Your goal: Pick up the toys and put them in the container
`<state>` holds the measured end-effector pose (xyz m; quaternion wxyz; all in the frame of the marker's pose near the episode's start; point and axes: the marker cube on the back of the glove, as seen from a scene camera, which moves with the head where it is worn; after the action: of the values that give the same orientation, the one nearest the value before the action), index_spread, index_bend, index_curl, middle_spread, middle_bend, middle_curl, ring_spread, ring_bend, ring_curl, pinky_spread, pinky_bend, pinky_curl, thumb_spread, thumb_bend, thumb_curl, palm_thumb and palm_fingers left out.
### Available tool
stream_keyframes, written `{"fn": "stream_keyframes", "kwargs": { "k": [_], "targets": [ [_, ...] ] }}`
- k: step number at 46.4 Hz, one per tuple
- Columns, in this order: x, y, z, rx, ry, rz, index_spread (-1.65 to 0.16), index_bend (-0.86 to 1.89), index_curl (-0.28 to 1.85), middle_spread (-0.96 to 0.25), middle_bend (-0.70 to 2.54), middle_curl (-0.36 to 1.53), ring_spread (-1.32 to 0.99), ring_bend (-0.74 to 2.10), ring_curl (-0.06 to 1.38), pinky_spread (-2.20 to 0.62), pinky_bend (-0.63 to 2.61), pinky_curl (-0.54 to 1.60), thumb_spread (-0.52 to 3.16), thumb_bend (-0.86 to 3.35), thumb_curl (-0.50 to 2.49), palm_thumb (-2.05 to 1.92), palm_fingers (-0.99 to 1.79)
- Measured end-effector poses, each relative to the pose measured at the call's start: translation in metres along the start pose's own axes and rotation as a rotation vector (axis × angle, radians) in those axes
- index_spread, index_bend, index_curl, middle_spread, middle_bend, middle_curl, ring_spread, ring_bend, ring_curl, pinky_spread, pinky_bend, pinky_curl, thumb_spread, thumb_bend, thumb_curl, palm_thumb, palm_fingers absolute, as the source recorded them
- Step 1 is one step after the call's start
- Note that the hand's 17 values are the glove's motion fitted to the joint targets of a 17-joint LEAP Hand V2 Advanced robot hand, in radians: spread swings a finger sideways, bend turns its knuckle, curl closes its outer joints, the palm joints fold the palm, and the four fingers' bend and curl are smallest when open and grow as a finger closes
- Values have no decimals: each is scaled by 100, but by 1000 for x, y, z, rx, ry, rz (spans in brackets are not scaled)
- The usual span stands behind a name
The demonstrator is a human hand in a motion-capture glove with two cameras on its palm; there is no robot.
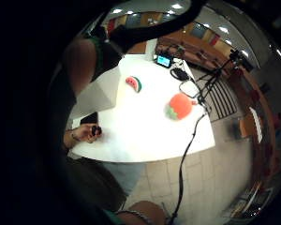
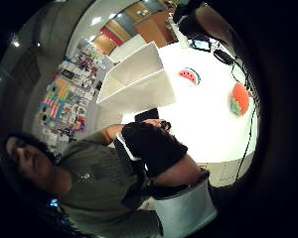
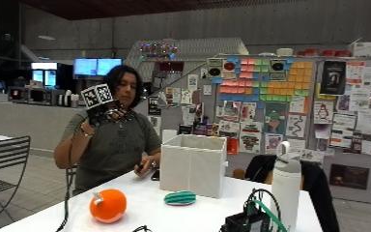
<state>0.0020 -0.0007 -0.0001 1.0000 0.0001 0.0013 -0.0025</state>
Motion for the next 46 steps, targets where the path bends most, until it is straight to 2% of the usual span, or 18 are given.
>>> {"fn": "stream_keyframes", "kwargs": {
  "k": [10, 18, 25, 31, 39, 44, 46],
  "targets": [
    [15, -6, 5, -19, -5, 41, -31, 17, 10, -8, 21, 9, -15, 45, 12, -1, 54, 20, 84, -5, 7, -7, 48],
    [37, -19, 16, -34, 0, 102, -36, 17, 13, -10, 22, 13, -19, 48, 14, -2, 57, 22, 100, -5, 11, -7, 45],
    [68, -32, 36, -25, 51, 225, -39, 18, 16, -11, 22, 16, -21, 50, 15, -2, 58, 24, 106, -5, 13, -7, 43],
    [118, -53, 73, -33, 118, 387, -40, 19, 18, -11, 23, 19, -22, 51, 15, -2, 59, 25, 110, -5, 15, -7, 42],
    [197, -78, 136, -153, 126, 528, -41, 23, 23, -12, 22, 22, -21, 40, 14, -1, 61, 27, 113, -3, 18, -2, 32],
    [237, -93, 180, -91, 160, 703, -41, 22, 25, -13, 20, 23, -20, 33, 12, 1, 65, 29, 113, -1, 21, 0, 27],
    [246, -90, 198, -100, 172, 711, -41, 20, 26, -12, 19, 24, -19, 33, 12, 1, 67, 29, 113, -2, 22, 0, 25]
  ]
}}
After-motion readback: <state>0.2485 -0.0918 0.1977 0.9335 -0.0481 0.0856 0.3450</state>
